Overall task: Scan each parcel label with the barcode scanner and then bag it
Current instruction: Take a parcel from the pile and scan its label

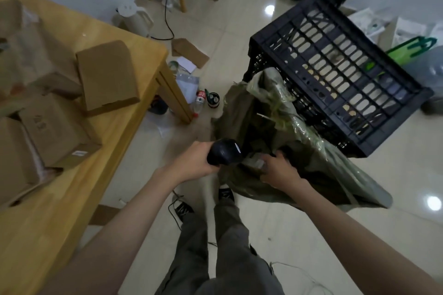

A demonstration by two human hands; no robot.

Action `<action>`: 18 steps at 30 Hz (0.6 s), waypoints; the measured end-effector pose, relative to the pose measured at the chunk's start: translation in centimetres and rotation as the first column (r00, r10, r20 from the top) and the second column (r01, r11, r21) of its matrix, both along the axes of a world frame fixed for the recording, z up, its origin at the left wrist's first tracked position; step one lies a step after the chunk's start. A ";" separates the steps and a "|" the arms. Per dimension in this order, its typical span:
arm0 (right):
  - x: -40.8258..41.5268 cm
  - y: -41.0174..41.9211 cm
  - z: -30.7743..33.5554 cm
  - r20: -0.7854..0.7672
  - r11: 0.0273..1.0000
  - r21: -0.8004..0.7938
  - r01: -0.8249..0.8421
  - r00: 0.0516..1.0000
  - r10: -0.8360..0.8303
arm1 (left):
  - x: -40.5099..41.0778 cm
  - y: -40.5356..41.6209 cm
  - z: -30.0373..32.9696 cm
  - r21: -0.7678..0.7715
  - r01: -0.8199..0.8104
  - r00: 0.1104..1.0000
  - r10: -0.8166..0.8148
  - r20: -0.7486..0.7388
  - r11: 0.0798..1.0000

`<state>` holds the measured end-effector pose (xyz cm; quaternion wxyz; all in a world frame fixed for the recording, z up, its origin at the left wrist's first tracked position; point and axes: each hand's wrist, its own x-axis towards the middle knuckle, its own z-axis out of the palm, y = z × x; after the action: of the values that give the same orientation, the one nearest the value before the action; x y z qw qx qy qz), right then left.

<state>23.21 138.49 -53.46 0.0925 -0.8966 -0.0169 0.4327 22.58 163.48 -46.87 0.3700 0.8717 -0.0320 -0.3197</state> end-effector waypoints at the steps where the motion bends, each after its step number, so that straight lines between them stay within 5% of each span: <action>1: 0.4 0.2 0.4 0.000 1.000 0.021 -0.011 1.000 0.011 | 0.1 0.1 0.2 0.000 -0.005 1.000 0.005 0.003 1.000; 9: 4.5 5.7 6.8 0.105 0.975 0.124 -0.183 0.980 0.170 | -0.2 3.8 4.7 0.002 -0.111 0.992 0.110 0.066 0.994; 18: 5.8 19.4 15.4 0.230 0.849 0.259 -0.461 0.883 0.409 | -7.2 14.8 11.4 0.078 -0.476 0.875 0.463 0.140 0.876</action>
<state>29.01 157.94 -38.03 0.1279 -0.8767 -0.2944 0.3583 15.35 178.24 -35.49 0.3854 0.8897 0.1765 -0.1698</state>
